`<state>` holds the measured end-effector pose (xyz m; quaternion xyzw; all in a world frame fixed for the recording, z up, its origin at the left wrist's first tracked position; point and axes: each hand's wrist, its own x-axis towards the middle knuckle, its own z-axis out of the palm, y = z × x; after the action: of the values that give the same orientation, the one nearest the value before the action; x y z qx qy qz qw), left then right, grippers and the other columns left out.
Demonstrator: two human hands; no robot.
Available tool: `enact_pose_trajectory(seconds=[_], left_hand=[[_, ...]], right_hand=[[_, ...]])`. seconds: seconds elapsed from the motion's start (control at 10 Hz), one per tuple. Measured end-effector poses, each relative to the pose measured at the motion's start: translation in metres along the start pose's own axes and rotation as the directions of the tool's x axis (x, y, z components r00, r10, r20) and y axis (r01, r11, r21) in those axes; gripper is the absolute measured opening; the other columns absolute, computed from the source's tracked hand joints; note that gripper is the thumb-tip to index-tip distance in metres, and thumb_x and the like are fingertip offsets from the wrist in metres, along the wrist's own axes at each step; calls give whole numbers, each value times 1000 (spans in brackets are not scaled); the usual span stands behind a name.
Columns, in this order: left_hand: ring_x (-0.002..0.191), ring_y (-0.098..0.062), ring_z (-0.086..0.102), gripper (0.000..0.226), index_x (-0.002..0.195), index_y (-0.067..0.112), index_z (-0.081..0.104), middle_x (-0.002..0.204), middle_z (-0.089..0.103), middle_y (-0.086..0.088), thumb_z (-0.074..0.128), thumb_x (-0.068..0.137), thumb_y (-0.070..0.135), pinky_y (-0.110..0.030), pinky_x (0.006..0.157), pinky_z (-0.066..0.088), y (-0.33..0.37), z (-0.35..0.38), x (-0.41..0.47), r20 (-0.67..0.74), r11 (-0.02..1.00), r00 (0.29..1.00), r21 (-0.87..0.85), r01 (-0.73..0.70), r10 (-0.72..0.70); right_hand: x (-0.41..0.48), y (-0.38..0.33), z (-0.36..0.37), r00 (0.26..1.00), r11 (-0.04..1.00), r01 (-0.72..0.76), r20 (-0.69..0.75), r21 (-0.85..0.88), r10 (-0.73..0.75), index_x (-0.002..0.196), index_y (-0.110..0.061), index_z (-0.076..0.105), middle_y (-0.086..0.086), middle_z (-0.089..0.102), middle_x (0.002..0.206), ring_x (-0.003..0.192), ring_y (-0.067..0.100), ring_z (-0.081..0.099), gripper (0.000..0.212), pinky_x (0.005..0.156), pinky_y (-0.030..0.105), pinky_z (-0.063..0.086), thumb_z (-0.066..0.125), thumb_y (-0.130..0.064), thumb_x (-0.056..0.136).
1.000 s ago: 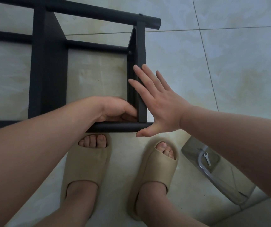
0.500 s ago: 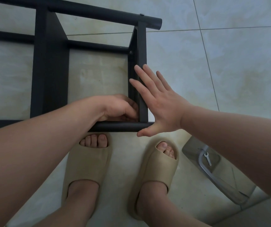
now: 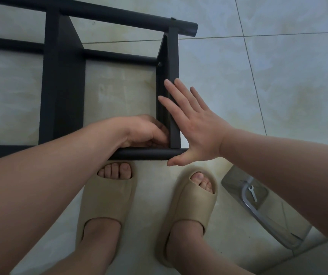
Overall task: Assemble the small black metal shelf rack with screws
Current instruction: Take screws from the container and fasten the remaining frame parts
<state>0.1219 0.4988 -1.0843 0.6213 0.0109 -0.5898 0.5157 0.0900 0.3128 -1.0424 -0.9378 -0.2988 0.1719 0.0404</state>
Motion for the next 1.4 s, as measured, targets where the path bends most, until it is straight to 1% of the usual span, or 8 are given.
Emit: enact_pose_trajectory(seconds=[0.4, 0.6, 0.9, 1.0, 1.1, 1.2, 1.3, 1.4], left_hand=[[76, -23, 71, 18, 78, 7, 73, 81, 73, -13, 62, 88, -2, -29, 72, 59, -1, 1, 1, 13, 994, 999, -101, -35, 37], [64, -18, 65, 15, 76, 10, 72, 70, 69, -6, 64, 87, 3, -23, 60, 50, -1, 0, 0, 13, 999, 1000, 28, -16, 16], [63, -18, 60, 14, 96, 1, 63, 72, 61, -10, 58, 88, -9, -25, 61, 50, 1, 1, 1, 46, 998, 999, -67, -20, 23], [70, -19, 68, 14, 94, 3, 67, 79, 70, -12, 57, 89, -5, -26, 64, 54, 0, -1, 2, 89, 995, 996, -101, 13, -4], [89, -27, 70, 20, 106, -3, 70, 100, 73, -22, 61, 90, 4, -37, 84, 56, -2, -1, 3, 63, 999, 998, -36, 27, -24], [75, -21, 71, 11, 87, 5, 75, 83, 74, -16, 64, 88, 3, -28, 68, 58, -3, 0, 4, 57, 999, 998, -33, -6, 8], [60, -16, 67, 28, 67, 14, 74, 67, 70, -7, 63, 87, -2, -20, 55, 52, -4, -2, 4, 71, 999, 997, -37, -17, 20], [57, -15, 63, 22, 73, 9, 69, 64, 66, -6, 61, 86, -6, -19, 53, 50, -5, -2, 5, 60, 999, 998, -43, -25, 27]], right_hand=[[0, 0, 0, 1000, 1000, -2, 5, -9, 2, 161, -5, 10, 18, -8, 168, 155, 36, -13, 136, 123, 61, 8, 44, -96, 66], [0, -1, 0, 1000, 1000, -3, 0, -5, 3, 161, -5, 11, 19, -7, 168, 155, 36, -12, 136, 123, 62, 8, 44, -96, 65], [-1, -1, -2, 1000, 1000, -7, 18, -24, 8, 161, -5, 10, 18, -10, 168, 155, 35, -14, 136, 123, 60, 6, 42, -96, 66], [-1, -1, -1, 1000, 1000, -5, 12, -27, 6, 161, -5, 10, 18, -9, 168, 155, 35, -14, 136, 124, 60, 7, 43, -96, 66], [0, 0, -2, 1000, 1000, -5, 12, -29, 5, 161, -5, 10, 18, -9, 168, 155, 35, -14, 136, 124, 60, 7, 43, -97, 66], [-1, 0, -1, 1000, 1000, -4, 10, -23, 4, 161, -5, 10, 18, -8, 168, 155, 35, -13, 136, 123, 60, 7, 44, -96, 66], [0, 0, -1, 1000, 1000, -1, 6, -25, 1, 161, -5, 10, 19, -8, 168, 155, 36, -12, 136, 123, 61, 7, 44, -96, 66], [0, 0, -1, 1000, 1000, -4, 10, -25, 4, 161, -5, 10, 19, -7, 168, 155, 36, -12, 136, 123, 61, 7, 44, -96, 66]])
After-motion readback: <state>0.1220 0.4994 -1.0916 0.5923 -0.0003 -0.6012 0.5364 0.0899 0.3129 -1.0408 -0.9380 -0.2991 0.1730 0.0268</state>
